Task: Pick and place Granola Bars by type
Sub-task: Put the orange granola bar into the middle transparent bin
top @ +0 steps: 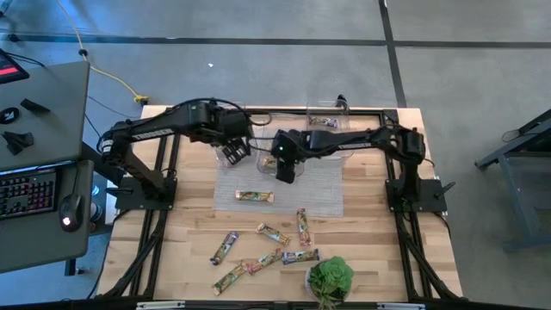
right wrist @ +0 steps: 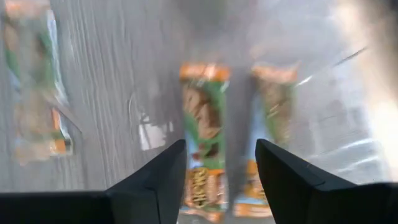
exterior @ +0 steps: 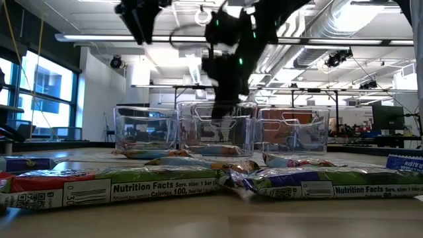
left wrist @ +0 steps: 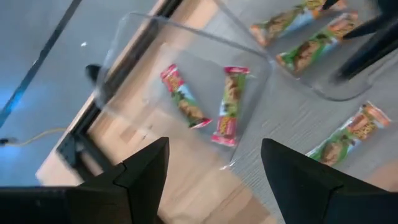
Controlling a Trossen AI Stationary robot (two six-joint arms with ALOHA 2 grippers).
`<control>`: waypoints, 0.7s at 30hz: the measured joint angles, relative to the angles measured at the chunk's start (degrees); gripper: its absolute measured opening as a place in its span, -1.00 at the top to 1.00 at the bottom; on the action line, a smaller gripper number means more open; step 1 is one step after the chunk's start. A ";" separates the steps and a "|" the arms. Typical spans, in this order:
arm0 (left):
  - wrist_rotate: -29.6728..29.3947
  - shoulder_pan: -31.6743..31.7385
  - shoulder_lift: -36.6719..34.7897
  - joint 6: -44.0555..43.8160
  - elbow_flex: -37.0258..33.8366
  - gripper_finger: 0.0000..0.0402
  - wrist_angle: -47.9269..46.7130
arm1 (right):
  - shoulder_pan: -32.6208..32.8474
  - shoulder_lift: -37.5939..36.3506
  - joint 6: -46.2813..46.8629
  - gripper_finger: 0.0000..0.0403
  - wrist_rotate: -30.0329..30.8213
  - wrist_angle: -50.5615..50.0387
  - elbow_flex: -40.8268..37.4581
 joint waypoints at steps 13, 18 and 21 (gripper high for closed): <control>-7.63 -7.16 -27.03 -8.18 -21.74 -0.24 11.33 | 5.65 -6.06 -2.47 0.20 2.11 -17.12 21.34; -0.07 -13.13 -34.05 -5.96 -42.23 -0.24 35.26 | 7.88 -10.38 -2.76 0.20 4.98 -21.00 21.60; 1.96 -14.27 -34.97 -5.94 -51.83 -0.24 47.43 | 9.31 -12.56 -2.55 0.20 7.03 -24.14 21.48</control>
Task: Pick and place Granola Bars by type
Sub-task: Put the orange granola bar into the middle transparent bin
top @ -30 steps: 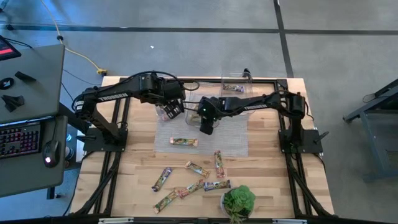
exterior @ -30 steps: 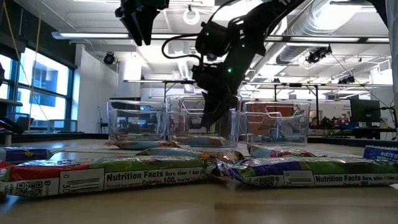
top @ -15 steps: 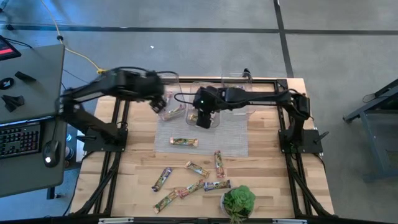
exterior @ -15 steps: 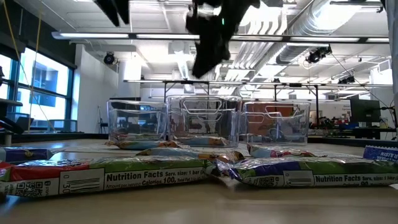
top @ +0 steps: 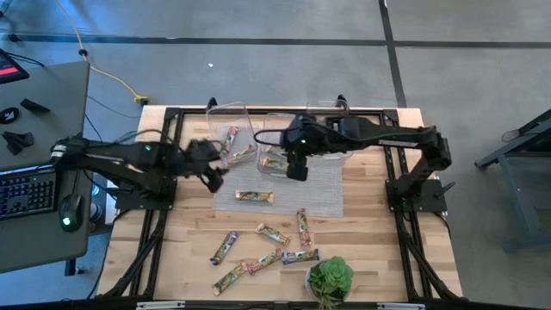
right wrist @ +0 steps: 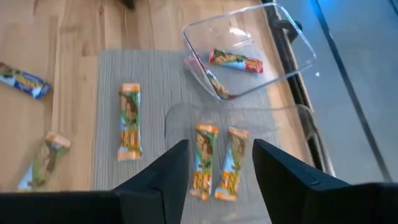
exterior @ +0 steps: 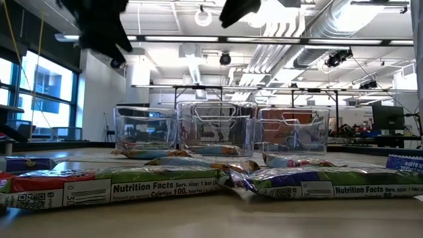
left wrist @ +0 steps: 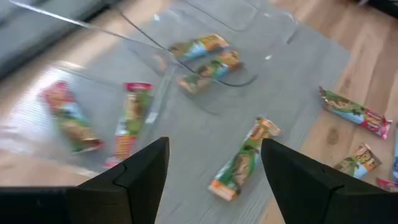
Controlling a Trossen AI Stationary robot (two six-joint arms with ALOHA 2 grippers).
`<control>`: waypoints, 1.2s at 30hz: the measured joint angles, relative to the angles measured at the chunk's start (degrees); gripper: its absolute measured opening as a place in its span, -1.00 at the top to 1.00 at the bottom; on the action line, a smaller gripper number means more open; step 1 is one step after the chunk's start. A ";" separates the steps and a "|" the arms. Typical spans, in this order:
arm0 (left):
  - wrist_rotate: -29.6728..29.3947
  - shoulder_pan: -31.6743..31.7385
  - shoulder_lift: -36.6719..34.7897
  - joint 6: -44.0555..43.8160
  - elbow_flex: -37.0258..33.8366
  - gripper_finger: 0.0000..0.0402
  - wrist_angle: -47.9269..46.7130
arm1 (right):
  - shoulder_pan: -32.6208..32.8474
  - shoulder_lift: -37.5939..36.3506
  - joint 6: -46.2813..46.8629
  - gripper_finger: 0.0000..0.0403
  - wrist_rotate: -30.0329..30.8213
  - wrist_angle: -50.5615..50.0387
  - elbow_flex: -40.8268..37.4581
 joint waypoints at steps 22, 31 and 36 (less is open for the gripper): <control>2.57 0.00 14.30 8.16 -14.55 -0.24 25.27 | 8.78 -21.60 10.49 0.21 2.66 25.97 -35.59; -0.18 -8.36 14.92 27.75 -14.57 -0.24 30.60 | 9.80 -24.33 10.14 0.21 2.57 40.61 -46.59; -3.64 -10.21 14.88 28.48 -14.55 -0.24 32.57 | 9.75 -24.35 10.41 0.20 2.55 43.09 -49.02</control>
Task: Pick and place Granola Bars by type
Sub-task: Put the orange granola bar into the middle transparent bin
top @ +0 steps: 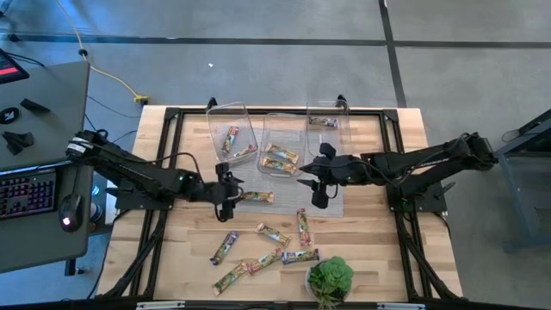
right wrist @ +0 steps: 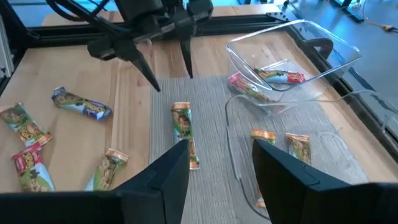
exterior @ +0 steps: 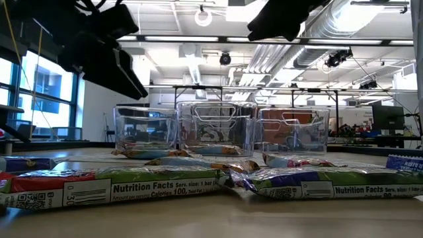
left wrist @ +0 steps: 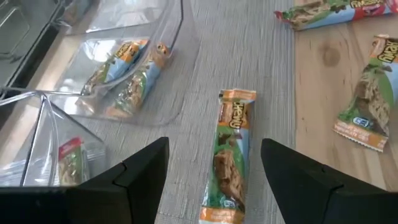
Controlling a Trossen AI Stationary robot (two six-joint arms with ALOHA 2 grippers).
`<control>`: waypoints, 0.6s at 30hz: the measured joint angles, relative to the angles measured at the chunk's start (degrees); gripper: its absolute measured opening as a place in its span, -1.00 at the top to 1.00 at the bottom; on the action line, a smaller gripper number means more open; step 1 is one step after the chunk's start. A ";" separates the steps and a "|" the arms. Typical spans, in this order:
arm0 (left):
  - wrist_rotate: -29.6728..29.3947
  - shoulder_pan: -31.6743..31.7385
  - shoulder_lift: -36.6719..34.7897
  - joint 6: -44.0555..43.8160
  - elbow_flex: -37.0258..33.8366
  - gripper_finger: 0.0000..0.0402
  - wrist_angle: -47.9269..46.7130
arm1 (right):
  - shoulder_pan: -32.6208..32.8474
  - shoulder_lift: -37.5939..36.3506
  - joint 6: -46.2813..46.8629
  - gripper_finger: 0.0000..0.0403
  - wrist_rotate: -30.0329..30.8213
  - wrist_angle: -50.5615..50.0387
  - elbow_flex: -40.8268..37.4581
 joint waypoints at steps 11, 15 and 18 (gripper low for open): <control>3.07 0.14 0.00 -3.24 0.04 -0.24 2.23 | 0.00 -0.03 -0.08 0.20 -0.03 3.84 -0.29; 4.86 0.12 0.00 -3.60 0.04 -0.24 2.04 | 0.02 -0.02 0.01 0.20 -0.05 3.92 -0.29; 5.42 0.12 0.00 0.25 0.04 -0.24 1.77 | 0.02 -0.02 0.04 0.20 -0.05 3.99 -0.29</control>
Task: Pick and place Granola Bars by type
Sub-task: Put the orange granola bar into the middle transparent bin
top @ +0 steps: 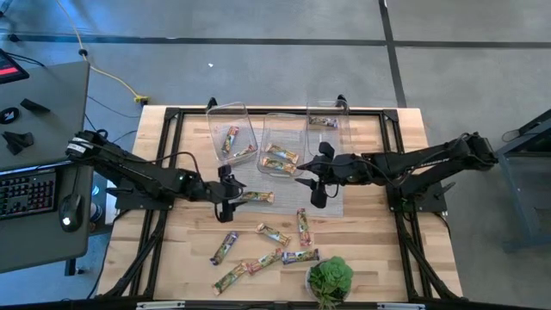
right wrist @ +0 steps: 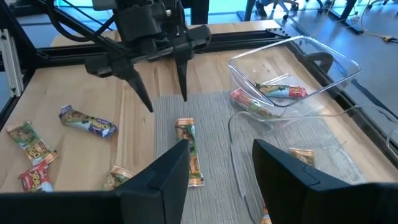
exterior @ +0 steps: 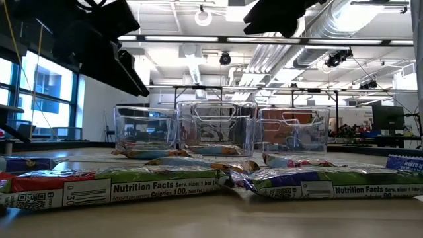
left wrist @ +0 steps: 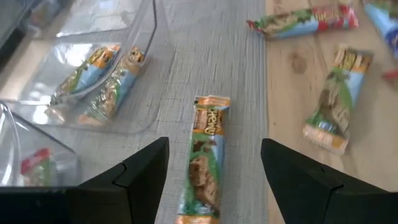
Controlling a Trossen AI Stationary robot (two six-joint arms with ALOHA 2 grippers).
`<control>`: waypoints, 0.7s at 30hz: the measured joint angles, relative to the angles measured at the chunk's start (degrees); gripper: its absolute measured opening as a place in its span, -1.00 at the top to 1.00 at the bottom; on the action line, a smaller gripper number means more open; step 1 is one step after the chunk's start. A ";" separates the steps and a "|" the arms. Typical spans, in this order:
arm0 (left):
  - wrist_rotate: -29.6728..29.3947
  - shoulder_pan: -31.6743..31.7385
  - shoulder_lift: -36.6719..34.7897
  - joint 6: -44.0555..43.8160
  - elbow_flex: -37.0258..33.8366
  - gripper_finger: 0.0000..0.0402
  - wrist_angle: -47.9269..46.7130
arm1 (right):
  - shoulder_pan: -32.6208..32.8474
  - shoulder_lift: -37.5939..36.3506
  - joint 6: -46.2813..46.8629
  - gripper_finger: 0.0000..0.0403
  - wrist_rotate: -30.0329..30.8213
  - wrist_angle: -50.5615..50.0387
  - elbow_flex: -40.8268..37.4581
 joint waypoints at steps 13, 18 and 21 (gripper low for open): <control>8.00 0.02 2.49 1.93 0.02 -0.24 0.42 | 0.00 0.00 0.02 0.21 0.00 0.08 0.00; 6.77 0.05 9.22 0.36 0.02 -0.24 0.99 | 0.00 0.00 -0.13 0.21 0.00 0.07 0.00; 4.06 1.14 13.64 -0.22 0.00 -0.24 1.76 | 0.00 0.00 -0.13 0.21 0.00 0.05 0.00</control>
